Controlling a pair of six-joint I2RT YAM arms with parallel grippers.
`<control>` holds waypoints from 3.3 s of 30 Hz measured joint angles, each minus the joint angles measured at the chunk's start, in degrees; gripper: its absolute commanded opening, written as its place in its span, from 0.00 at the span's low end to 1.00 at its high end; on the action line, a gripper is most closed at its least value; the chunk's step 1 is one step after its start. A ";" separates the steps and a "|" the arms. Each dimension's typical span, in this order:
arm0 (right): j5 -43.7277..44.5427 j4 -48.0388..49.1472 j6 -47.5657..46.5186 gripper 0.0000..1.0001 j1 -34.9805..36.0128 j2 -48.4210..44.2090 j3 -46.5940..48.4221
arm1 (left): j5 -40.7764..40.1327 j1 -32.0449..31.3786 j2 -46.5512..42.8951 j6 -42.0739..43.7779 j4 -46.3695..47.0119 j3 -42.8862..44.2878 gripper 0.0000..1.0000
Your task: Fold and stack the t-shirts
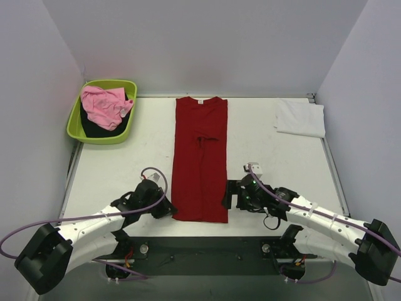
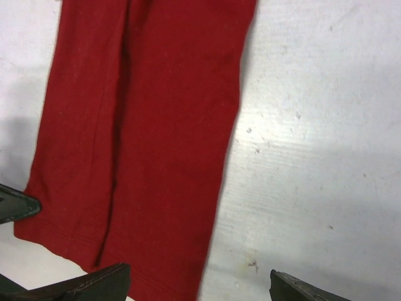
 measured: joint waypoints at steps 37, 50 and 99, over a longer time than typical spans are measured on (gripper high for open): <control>2.08 10.64 19.65 0.18 11.82 3.43 -10.25 | -5.11 -6.75 -2.43 -3.06 -1.29 0.09 0.00; 4.11 11.04 20.70 0.00 13.99 4.70 -10.36 | -8.09 -13.46 -3.54 -7.04 0.26 -1.44 0.00; 8.61 3.23 -0.33 0.00 -5.79 16.68 15.37 | -12.63 -0.70 10.40 5.42 -8.76 22.53 0.00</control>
